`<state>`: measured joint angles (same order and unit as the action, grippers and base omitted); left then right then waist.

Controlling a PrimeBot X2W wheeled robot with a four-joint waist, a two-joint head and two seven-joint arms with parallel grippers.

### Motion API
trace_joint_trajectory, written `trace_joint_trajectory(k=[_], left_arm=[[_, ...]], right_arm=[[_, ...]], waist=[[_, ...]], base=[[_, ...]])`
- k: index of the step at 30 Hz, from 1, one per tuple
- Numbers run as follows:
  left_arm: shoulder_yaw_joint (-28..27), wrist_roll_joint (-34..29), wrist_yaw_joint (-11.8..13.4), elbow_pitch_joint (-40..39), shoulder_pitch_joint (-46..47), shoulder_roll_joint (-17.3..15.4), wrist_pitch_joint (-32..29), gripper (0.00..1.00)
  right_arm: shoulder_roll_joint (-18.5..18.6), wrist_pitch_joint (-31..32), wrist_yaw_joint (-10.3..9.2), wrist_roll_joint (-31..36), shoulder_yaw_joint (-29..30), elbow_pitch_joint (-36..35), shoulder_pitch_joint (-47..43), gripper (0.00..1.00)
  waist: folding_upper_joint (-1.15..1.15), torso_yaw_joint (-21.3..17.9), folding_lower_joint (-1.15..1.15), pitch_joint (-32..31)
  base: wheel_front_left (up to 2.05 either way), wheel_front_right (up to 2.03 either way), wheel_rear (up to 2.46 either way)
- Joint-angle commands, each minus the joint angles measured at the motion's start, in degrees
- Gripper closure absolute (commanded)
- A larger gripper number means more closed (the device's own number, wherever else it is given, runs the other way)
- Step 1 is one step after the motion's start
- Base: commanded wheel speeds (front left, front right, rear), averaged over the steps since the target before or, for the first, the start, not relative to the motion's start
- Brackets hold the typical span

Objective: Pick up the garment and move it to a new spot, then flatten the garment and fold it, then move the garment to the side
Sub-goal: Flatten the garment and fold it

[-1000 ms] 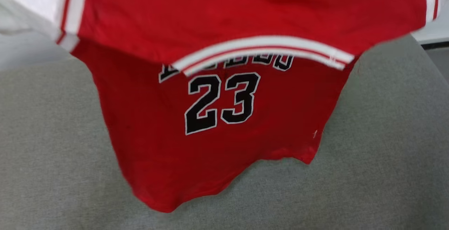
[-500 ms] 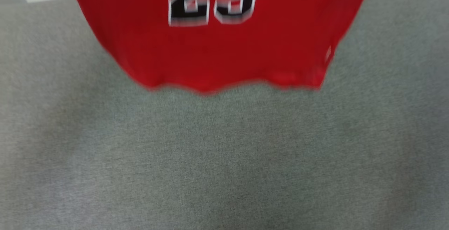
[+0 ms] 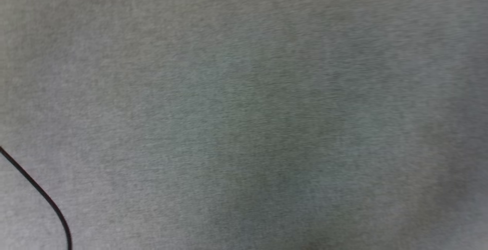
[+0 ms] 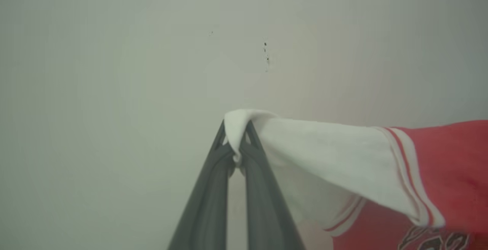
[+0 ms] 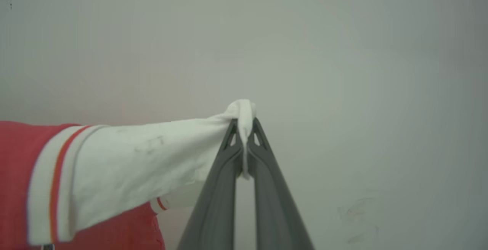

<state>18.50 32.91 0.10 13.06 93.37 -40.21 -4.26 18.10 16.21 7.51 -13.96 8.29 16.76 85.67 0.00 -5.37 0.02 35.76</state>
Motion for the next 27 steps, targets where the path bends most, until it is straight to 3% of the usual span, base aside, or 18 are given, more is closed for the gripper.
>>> trace_joint_trajectory(k=[1, 8, 15, 23, 27], left_arm=[[0.59, -0.32, -0.56, 1.89, 0.10, 0.87, 1.57, 1.00], [3.12, 0.18, -1.60, 6.82, -7.78, 3.69, 5.91, 1.00], [7.43, 0.63, -1.64, 8.50, -25.02, 4.81, 9.15, 1.00], [10.48, 3.77, -0.65, 7.76, -46.03, 2.44, 8.02, 1.00], [12.78, 3.08, -0.30, 5.99, -54.54, -0.70, 6.50, 1.00]], right_arm=[[-0.62, -1.76, -0.04, 0.60, -0.07, 2.08, 0.13, 1.00], [-1.12, -4.75, -0.04, 0.14, -2.45, 8.63, -6.04, 1.00], [1.06, -3.17, -0.04, -4.37, -7.55, 14.16, -18.23, 1.00], [4.47, 0.92, -0.05, -9.55, -12.46, 16.09, -33.93, 1.00], [5.74, 3.22, -0.05, -11.96, -12.97, 16.15, -40.54, 1.00]], waist=[[0.00, 1.67, -0.02, 1.10], [0.00, 3.31, -0.02, -0.30], [0.00, 4.53, -0.02, -5.34], [0.00, 5.20, -0.02, -13.55], [0.00, 5.22, -0.02, -17.44]], base=[[0.00, 0.00, 0.00], [0.00, 0.00, 0.00], [0.00, 0.00, 0.00], [0.00, 0.00, 0.00], [0.00, 0.00, 0.00]])
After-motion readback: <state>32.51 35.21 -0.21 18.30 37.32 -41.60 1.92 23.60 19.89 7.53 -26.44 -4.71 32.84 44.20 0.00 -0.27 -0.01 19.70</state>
